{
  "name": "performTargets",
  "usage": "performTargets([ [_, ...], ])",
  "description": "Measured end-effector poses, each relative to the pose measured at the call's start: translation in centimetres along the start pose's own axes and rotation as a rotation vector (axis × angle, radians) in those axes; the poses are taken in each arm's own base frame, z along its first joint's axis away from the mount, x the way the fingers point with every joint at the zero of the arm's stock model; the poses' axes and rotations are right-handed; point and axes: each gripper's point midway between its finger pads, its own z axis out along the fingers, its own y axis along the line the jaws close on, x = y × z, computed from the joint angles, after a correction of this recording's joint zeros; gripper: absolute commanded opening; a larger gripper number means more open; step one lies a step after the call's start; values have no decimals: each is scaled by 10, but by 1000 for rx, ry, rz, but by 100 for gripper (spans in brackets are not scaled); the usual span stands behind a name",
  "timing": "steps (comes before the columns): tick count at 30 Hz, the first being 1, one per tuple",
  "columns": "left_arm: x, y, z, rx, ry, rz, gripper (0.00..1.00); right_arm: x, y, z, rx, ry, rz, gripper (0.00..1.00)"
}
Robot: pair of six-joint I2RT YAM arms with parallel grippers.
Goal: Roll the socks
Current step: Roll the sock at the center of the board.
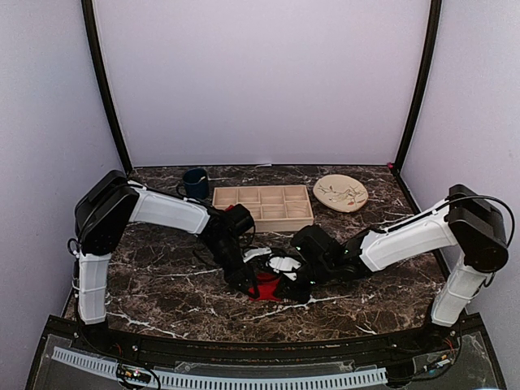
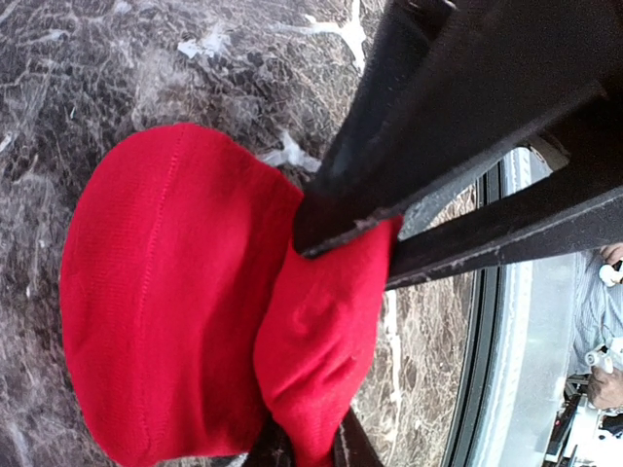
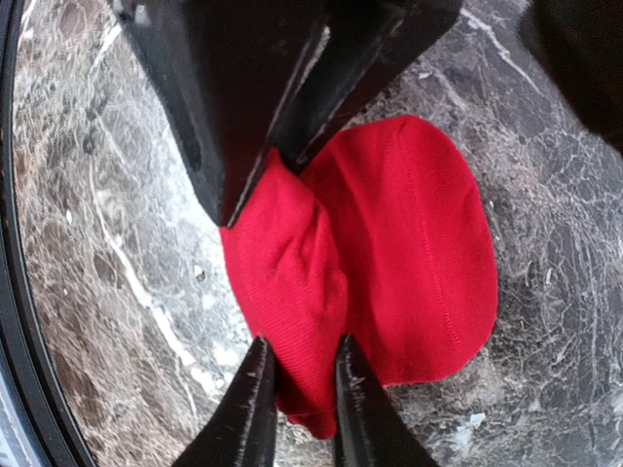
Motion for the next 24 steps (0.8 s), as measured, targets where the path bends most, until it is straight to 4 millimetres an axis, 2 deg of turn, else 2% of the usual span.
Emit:
performTargets([
  [8, 0, 0, 1, 15, 26, -40, 15, 0, 0, 1, -2, -18, 18, 9],
  [14, 1, -1, 0, 28, 44, -86, 23, 2, 1, 4, -7, -29, 30, 2],
  [18, 1, -3, 0, 39, 50, -117, 32, 1, 2, 4, -15, -37, 36, 1],
  [24, 4, -7, -1, 53, 60, -157, 35, 2, 2, 5, -18, -59, 47, 1],
])
